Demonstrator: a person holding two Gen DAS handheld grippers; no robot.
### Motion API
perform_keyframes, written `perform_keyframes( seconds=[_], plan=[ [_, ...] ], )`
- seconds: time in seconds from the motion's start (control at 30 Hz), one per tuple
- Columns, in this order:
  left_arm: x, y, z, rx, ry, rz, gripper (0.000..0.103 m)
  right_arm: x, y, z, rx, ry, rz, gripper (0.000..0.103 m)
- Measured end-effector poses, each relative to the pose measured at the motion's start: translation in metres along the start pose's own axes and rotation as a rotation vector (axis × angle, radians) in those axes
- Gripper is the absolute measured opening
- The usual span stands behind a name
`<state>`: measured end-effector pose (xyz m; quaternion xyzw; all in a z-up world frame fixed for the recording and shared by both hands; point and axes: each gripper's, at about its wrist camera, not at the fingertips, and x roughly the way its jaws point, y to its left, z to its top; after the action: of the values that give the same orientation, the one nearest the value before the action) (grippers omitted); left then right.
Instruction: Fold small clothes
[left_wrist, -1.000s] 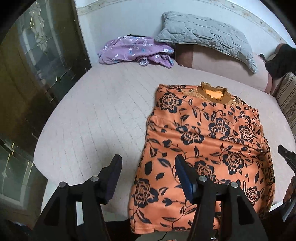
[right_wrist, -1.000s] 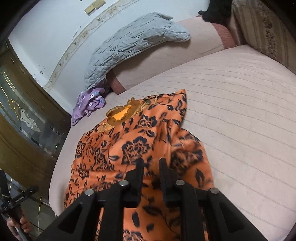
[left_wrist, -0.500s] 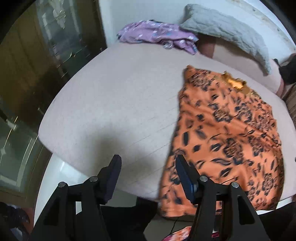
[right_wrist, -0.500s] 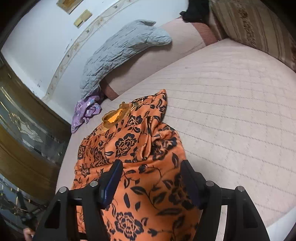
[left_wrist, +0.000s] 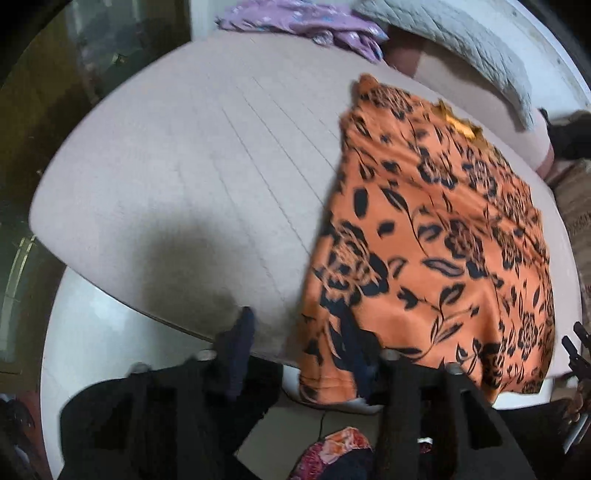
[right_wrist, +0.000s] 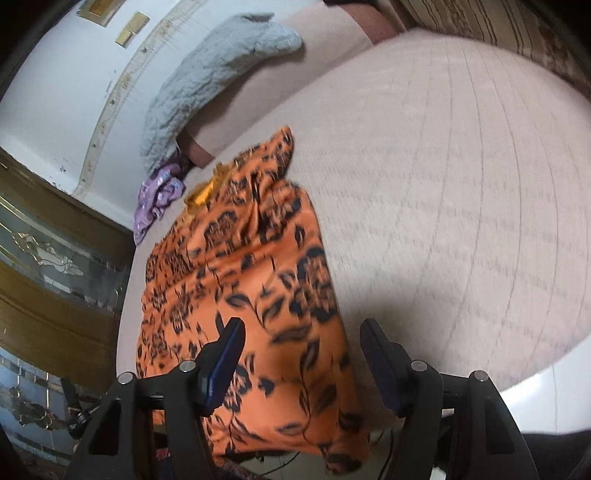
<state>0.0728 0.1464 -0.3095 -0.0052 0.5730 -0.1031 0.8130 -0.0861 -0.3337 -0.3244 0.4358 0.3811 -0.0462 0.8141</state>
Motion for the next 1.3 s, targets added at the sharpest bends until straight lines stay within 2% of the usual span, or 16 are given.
perform_keyframes(
  seconds=[0.23,0.33,0.4,0.53,0.57,0.73,0.83,0.9,0.93,0.97,1.0,1.03,1.17,1.23,1.3],
  plan=[
    [0.025,-0.011,-0.01,0.036,0.047,-0.019,0.04,0.01,0.005,-0.018,0.018,0.049,0.003,0.068],
    [0.033,-0.009,-0.013,0.025,0.084,-0.052,0.041,0.013,0.009,-0.023,0.008,0.06,-0.012,0.068],
    [0.035,-0.006,-0.017,0.012,0.078,-0.081,0.041,0.012,0.007,-0.026,0.017,0.061,-0.022,0.068],
    [0.034,-0.003,-0.019,0.002,0.069,-0.125,0.015,0.005,-0.001,-0.028,0.051,0.045,-0.035,0.068],
    [0.033,-0.005,-0.018,0.016,0.061,-0.131,0.014,0.004,-0.003,-0.028,0.058,0.047,-0.038,0.068],
    [0.035,-0.01,-0.017,0.034,0.053,-0.139,0.017,0.005,-0.004,-0.03,0.047,0.05,-0.082,0.068],
    [0.035,-0.012,-0.016,0.028,0.048,-0.162,0.029,0.02,0.001,-0.037,0.017,0.099,-0.124,0.066],
    [0.035,-0.016,-0.018,0.043,0.034,-0.146,0.028,0.033,0.005,-0.045,-0.003,0.139,-0.148,0.066],
    [0.035,-0.019,-0.019,0.059,0.021,-0.134,0.027,0.036,0.012,-0.05,-0.052,0.123,-0.194,0.064],
    [0.035,-0.02,-0.019,0.068,0.013,-0.135,0.014,0.038,0.02,-0.053,-0.099,0.117,-0.232,0.057],
    [0.035,-0.021,-0.019,0.073,0.008,-0.141,0.007,0.041,0.029,-0.057,-0.149,0.117,-0.269,0.03],
    [0.034,-0.021,-0.018,0.073,0.006,-0.156,0.007,0.042,0.032,-0.059,-0.171,0.118,-0.266,0.011],
    [0.022,-0.017,-0.01,0.063,-0.01,-0.215,0.006,0.031,0.04,-0.055,-0.162,0.105,-0.173,0.01],
    [0.006,-0.011,-0.003,0.049,-0.045,-0.258,0.006,0.019,0.042,-0.047,-0.133,0.074,-0.113,0.01],
    [-0.006,-0.007,0.003,0.048,-0.076,-0.271,0.006,0.001,0.044,-0.037,-0.123,0.029,-0.061,0.01]
  ],
)
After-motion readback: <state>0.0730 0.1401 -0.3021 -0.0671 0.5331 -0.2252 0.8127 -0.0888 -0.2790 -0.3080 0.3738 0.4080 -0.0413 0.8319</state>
